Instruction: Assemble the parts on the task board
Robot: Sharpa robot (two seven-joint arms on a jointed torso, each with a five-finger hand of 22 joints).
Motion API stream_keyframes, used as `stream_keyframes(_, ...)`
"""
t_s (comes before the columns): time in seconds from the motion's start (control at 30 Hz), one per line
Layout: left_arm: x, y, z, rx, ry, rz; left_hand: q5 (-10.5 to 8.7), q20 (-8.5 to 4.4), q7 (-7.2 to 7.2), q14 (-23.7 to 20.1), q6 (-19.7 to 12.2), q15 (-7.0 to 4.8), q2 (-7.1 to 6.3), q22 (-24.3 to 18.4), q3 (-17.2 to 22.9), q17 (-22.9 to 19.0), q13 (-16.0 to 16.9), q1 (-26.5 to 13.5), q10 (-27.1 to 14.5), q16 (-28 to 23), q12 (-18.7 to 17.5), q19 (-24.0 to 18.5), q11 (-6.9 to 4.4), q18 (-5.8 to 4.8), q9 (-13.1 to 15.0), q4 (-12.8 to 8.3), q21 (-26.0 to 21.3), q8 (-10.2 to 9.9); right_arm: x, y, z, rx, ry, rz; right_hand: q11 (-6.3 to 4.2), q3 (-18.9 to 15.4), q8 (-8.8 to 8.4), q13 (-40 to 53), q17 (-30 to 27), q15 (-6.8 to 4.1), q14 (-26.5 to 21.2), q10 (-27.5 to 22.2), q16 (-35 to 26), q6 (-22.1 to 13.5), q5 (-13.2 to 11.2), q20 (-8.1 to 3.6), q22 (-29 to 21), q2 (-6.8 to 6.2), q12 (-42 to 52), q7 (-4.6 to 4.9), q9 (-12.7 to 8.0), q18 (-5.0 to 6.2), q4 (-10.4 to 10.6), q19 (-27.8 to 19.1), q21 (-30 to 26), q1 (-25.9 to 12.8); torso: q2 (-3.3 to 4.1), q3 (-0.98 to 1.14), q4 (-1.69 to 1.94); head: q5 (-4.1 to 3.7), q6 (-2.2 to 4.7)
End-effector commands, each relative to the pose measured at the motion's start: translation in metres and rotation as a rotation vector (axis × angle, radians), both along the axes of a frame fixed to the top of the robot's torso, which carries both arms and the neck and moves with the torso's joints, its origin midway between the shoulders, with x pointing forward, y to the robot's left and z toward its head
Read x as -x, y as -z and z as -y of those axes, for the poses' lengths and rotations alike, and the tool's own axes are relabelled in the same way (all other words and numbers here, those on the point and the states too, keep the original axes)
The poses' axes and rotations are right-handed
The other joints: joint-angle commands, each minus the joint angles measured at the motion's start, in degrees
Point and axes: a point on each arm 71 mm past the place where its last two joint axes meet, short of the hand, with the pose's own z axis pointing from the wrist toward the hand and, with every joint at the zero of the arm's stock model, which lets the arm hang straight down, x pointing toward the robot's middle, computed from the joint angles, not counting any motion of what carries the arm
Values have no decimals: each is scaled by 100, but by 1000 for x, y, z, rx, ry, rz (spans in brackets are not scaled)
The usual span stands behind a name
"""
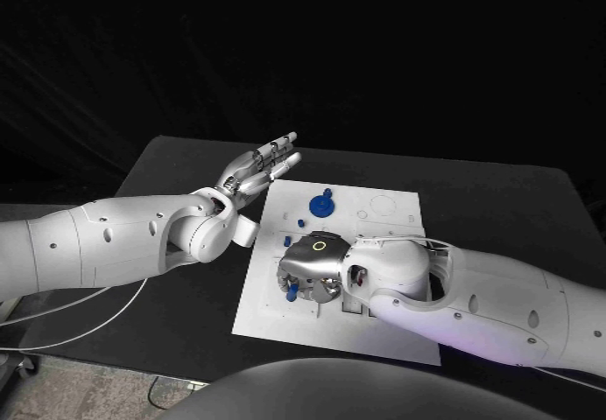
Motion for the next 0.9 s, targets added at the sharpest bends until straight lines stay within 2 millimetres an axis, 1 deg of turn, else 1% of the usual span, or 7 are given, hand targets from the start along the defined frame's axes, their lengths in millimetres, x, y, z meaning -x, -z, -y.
stream_keyframes(0.03,0,-1,3,15,20,-2,18,11,45,-16,-3,-16,44,8,-43,4,5,39,-41,3,24,22,11,90,7,7,31,17,2,3,0,26,-8,8,26,11,-38,-7,-13,4,-56,-2,-27,10,31,-12,296,68,-38,28,1,39,-14,-44,-37,6,0,-3,-1,-4,0)
stream_keyframes(0.2,0,0,3,15,22,-5,16,13,59,-12,-3,-7,57,16,-52,6,6,42,-40,6,36,26,22,91,7,9,34,16,2,2,1,27,-5,9,29,16,-42,-11,-42,8,-81,-7,-57,10,26,-12,289,66,-56,26,4,44,-20,-67,-70,-2,-3,0,0,1,0)
stream_keyframes(0.37,0,0,3,14,24,-8,15,14,65,-11,-4,0,64,21,-58,6,6,44,-41,7,38,29,30,92,7,9,35,16,1,3,3,37,-1,7,33,19,-48,-15,-87,12,-123,-8,-105,10,17,-9,277,63,-75,25,8,51,-25,-103,-129,-17,-8,-6,1,0,0)
stream_keyframes(0.5,0,0,3,14,24,-10,14,15,71,-10,-5,7,72,24,-65,7,7,45,-40,8,45,32,41,92,7,10,36,16,1,4,3,43,-1,6,34,24,-52,-17,-94,14,-135,-8,-116,9,15,-9,274,64,-85,24,9,53,-29,-117,-143,-20,-4,-3,-3,7,0)
stream_keyframes(0.63,0,0,3,14,27,-13,13,15,76,-8,-5,15,79,30,-71,8,7,47,-40,10,47,35,51,92,7,10,38,15,1,4,3,46,0,5,33,29,-55,-19,-100,15,-145,-8,-124,8,16,-9,273,65,-94,23,11,55,-36,-127,-149,-19,-4,-3,3,6,0)
stream_keyframes(0.9,0,1,3,13,28,-17,13,16,87,-2,-5,36,93,41,-86,11,8,51,-40,15,57,43,70,92,7,9,42,16,1,4,4,53,0,2,39,35,-70,-25,-108,18,-163,-13,-138,-2,-3,-6,273,59,-127,26,15,53,-48,-151,-145,-37,-6,-5,-5,9,0)
